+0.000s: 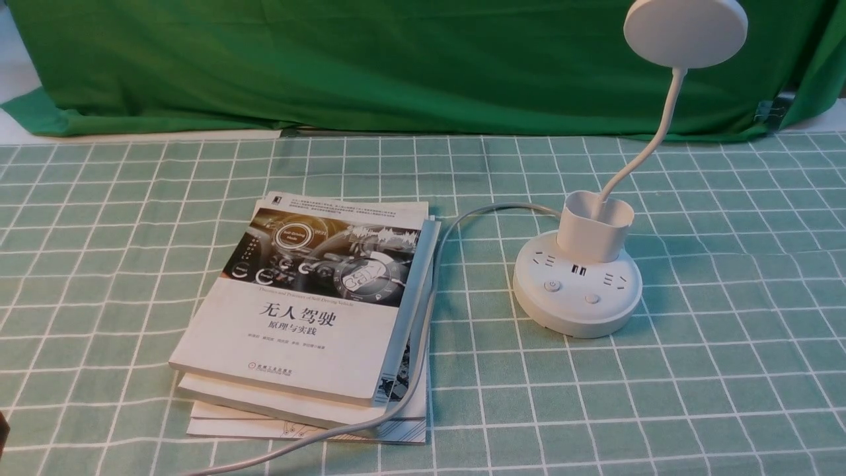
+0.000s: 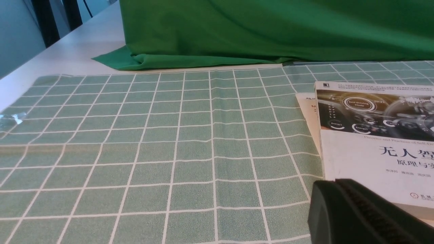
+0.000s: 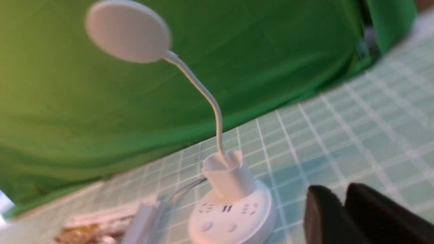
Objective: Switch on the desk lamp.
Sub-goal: Use the right arm to press the button switch on the lamp holder
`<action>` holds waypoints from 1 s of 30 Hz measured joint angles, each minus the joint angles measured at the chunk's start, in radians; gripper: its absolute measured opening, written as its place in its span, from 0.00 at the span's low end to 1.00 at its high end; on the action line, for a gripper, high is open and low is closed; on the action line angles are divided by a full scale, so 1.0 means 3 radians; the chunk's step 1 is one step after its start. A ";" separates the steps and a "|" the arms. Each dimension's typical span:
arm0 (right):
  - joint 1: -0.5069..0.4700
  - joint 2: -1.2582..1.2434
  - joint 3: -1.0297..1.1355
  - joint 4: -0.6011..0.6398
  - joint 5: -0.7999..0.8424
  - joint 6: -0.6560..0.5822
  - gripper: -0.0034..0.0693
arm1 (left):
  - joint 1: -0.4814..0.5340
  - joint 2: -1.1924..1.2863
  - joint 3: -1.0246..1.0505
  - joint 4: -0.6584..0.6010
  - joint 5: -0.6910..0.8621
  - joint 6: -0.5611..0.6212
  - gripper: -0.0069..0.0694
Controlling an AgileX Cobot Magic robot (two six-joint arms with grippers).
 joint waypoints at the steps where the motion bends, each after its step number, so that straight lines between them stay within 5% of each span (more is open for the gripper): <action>1: 0.0000 0.0249 -0.0321 0.0000 0.0185 -0.0332 0.13 | 0.0000 0.0000 0.0000 0.0000 0.0000 0.0000 0.12; 8: 0.0013 0.1422 -0.1476 0.0011 0.1076 -0.1472 0.08 | 0.0000 0.0000 0.0000 0.0000 0.0000 0.0000 0.12; 19: 0.0738 0.2678 -0.2015 0.0033 0.1641 -0.1855 0.08 | 0.0000 0.0000 0.0000 0.0000 0.0000 0.0000 0.12; 30: 0.0801 0.3748 -0.2110 0.0040 0.1279 -0.1961 0.08 | 0.0000 0.0000 0.0000 0.0000 0.0000 0.0000 0.12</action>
